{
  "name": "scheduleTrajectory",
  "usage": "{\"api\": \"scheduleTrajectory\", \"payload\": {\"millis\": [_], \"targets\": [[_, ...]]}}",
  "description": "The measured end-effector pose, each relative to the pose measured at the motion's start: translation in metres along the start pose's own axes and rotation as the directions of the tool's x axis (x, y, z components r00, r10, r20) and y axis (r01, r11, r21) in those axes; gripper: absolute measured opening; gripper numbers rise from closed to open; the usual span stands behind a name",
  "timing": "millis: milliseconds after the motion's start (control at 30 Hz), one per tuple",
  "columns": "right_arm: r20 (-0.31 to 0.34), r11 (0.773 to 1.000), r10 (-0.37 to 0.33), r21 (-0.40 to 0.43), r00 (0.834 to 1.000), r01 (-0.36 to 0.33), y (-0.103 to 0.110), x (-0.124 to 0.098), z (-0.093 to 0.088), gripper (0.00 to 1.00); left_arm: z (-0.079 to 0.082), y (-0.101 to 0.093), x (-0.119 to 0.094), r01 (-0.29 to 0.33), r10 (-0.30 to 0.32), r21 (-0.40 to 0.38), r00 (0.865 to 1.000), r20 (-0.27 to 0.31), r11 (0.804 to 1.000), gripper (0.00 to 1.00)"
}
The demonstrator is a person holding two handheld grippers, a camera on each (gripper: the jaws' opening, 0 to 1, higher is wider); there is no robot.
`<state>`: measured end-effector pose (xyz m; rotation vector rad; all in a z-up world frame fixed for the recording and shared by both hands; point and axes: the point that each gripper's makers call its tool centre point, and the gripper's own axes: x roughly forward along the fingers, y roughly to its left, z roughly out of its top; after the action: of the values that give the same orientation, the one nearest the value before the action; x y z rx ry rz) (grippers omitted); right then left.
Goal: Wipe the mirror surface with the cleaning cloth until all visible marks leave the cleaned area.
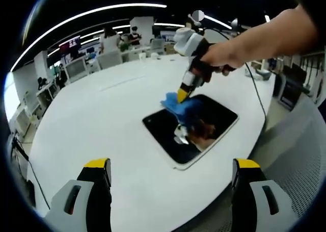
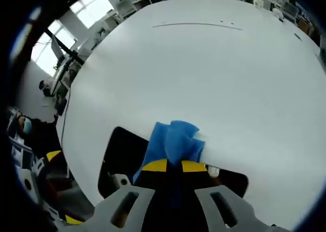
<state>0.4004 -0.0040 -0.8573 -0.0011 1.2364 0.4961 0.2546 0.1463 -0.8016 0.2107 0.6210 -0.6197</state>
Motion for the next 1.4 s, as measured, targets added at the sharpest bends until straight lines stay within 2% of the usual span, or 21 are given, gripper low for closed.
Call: {"api": "scheduleTrajectory", "payload": {"millis": [433, 833, 1333, 1400], "targets": [[-0.006, 1.000, -0.015, 0.017, 1.000, 0.015, -0.014, -0.007, -0.005, 0.02, 0.000, 0.003, -0.001, -0.010, 0.010, -0.006, 1.000, 0.006, 1.000, 0.99], [0.013, 1.000, -0.024, 0.014, 1.000, 0.023, -0.013, -0.006, -0.005, 0.02, 0.000, 0.001, -0.001, -0.006, 0.006, 0.008, 1.000, -0.002, 1.000, 0.99], [0.036, 1.000, -0.020, 0.020, 0.999, 0.020, -0.003, -0.011, -0.020, 0.02, -0.001, -0.001, 0.000, 0.003, -0.003, 0.006, 1.000, -0.004, 1.000, 0.99], [0.044, 0.999, -0.014, 0.043, 0.999, 0.012, -0.003, -0.012, -0.023, 0.02, -0.001, -0.002, -0.001, 0.005, -0.005, 0.010, 1.000, -0.007, 1.000, 0.99]]}}
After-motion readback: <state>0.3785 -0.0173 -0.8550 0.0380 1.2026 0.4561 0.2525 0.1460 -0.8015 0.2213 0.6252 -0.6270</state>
